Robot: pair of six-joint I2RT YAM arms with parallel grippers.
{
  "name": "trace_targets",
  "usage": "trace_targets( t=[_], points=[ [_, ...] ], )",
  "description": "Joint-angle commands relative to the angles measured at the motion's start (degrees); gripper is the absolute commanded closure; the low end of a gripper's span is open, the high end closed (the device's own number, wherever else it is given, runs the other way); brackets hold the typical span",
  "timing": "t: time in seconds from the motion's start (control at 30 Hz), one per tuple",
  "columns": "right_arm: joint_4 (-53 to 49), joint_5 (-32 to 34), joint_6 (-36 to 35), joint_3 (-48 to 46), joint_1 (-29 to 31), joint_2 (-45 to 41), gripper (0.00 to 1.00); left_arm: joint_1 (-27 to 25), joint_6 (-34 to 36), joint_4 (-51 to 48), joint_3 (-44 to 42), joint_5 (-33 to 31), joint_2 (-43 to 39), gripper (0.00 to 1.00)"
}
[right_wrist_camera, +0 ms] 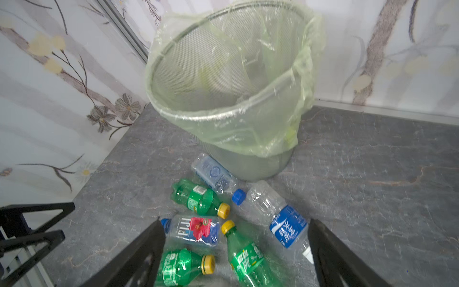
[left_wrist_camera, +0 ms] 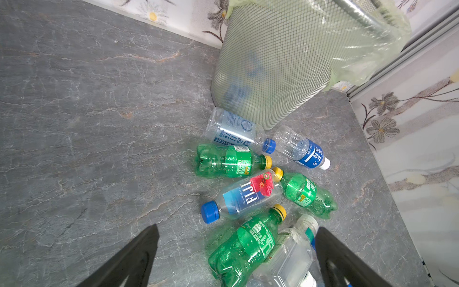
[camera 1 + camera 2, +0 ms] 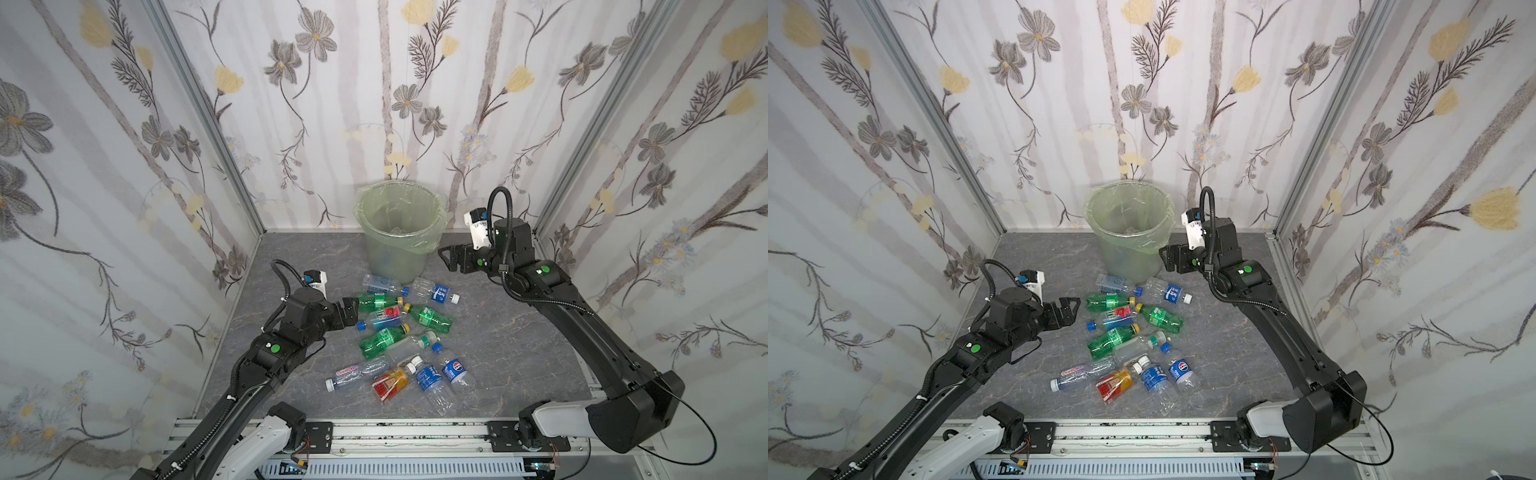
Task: Throw the plastic bottles in the bin
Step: 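Lower the right gripper onto a clear blue-labelled bottle and grasp it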
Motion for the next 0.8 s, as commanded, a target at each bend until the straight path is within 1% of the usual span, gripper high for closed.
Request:
trace_targets(
  t=[0.0,0.03,0.1,0.23,0.37,0.43,0.53,0.77],
  points=[
    [4.22,0.01,-0.79,-6.88,-0.14,-3.28,0.1,0.05,3.45,1.02,-0.3,7.51,0.67,0.0],
    [4.67,-0.08,-0.16,-9.32,-0.23,-4.31,0.1,0.06,3.99,1.01,-0.38,9.63,1.27,0.0],
    [5.7,-0.7,1.51,-13.37,-0.39,-5.87,0.1,-0.03,3.83,1.01,-0.72,10.55,2.36,0.0],
    [8.28,-3.63,2.87,-20.98,-0.36,-8.48,0.1,-0.37,4.07,0.92,-0.83,10.09,4.01,0.0],
    [10.06,-1.15,2.76,-25.23,-0.41,-8.83,0.12,-0.46,4.18,0.92,-0.92,8.23,4.6,0.0],
    [10.9,-0.23,1.55,-25.39,-0.55,-6.99,0.14,-0.48,4.09,0.92,-1.01,7.42,4.7,0.0],
    [11.37,-1.88,-1.45,-23.22,-1.05,-1.83,0.17,-0.48,4.09,0.92,-1.26,6.52,4.44,0.0],
    [11.9,-0.5,-6.54,-14.24,-2.63,12.72,0.15,-0.49,2.47,0.92,-3.16,3.39,-0.02,0.0]
  ],
)
